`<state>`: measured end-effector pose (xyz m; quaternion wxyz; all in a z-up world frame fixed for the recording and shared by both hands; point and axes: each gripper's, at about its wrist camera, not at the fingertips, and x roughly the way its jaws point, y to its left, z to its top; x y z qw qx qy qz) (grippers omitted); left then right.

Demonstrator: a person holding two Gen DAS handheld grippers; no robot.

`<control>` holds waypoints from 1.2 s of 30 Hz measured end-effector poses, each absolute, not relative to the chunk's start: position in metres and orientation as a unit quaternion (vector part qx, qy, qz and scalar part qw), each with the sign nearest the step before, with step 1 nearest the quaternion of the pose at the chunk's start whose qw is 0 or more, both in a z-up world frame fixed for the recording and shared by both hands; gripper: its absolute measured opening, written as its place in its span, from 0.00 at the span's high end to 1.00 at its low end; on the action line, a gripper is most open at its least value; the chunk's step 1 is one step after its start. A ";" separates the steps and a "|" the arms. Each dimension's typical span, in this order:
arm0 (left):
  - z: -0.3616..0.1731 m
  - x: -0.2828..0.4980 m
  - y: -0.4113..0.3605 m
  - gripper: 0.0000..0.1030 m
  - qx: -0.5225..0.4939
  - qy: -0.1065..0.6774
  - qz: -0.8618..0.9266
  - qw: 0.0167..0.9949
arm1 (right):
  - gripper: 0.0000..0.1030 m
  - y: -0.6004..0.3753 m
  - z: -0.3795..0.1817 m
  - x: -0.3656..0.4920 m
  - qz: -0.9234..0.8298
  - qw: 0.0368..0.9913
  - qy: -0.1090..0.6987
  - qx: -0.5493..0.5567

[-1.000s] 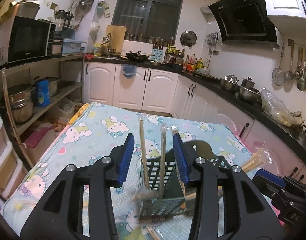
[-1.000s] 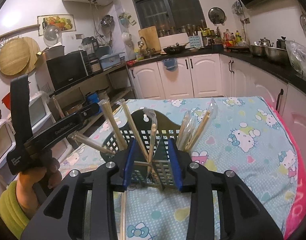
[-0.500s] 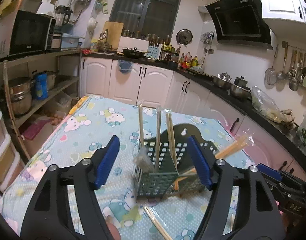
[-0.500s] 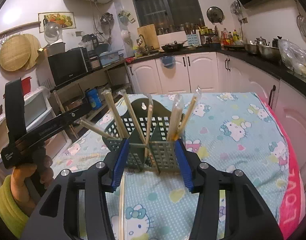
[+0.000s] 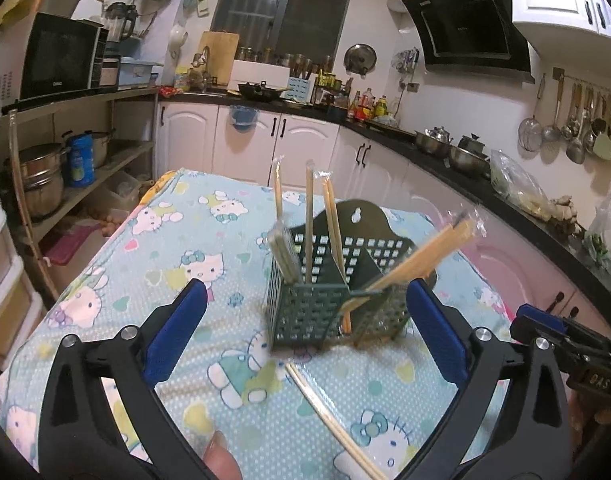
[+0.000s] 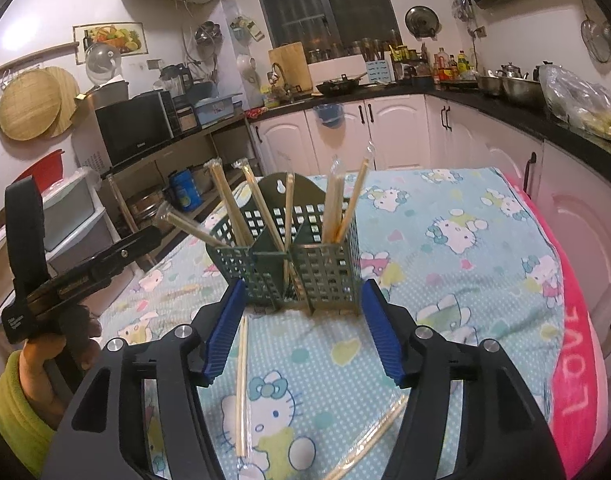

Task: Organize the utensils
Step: 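Move both open tools down to the last chopsticks on the cloth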

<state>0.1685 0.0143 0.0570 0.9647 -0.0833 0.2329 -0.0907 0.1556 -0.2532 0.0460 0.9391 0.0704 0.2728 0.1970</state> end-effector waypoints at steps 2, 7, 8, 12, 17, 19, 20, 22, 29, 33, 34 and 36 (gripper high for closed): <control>0.053 0.165 0.013 0.11 -0.080 0.238 -0.090 0.964 | 0.43 -0.255 0.042 0.151 0.196 0.938 0.278 0.070; 0.040 0.159 0.013 0.11 -0.088 0.262 -0.092 0.957 | 0.42 -0.259 0.031 0.143 0.193 0.934 0.293 0.067; 0.037 0.159 0.013 0.11 -0.088 0.267 -0.093 0.955 | 0.42 -0.260 0.028 0.141 0.193 0.933 0.297 0.067; 0.025 0.157 0.011 0.11 -0.093 0.291 -0.097 0.947 | 0.42 -0.263 0.018 0.137 0.191 0.928 0.313 0.066; 0.010 0.156 0.008 0.11 -0.102 0.317 -0.105 0.937 | 0.42 -0.265 0.005 0.131 0.189 0.923 0.328 0.064; 0.004 0.156 0.005 0.11 -0.103 0.328 -0.111 0.932 | 0.42 -0.267 0.000 0.130 0.188 0.921 0.334 0.063; 0.000 0.156 0.003 0.11 -0.104 0.335 -0.114 0.930 | 0.42 -0.268 -0.004 0.129 0.187 0.920 0.338 0.062; -0.008 0.156 0.000 0.11 -0.107 0.348 -0.120 0.924 | 0.42 -0.270 -0.010 0.127 0.185 0.918 0.346 0.064; -0.032 0.161 -0.014 0.11 -0.121 0.390 -0.141 0.902 | 0.42 -0.280 -0.035 0.126 0.174 0.906 0.379 0.069; -0.047 0.165 -0.023 0.11 -0.122 0.413 -0.149 0.890 | 0.42 -0.284 -0.048 0.128 0.170 0.898 0.400 0.072; -0.049 0.166 -0.024 0.11 -0.123 0.417 -0.150 0.888 | 0.42 -0.284 -0.051 0.129 0.170 0.896 0.403 0.072; -0.055 0.171 -0.026 0.11 -0.129 0.428 -0.151 0.882 | 0.42 -0.284 -0.056 0.131 0.168 0.893 0.411 0.072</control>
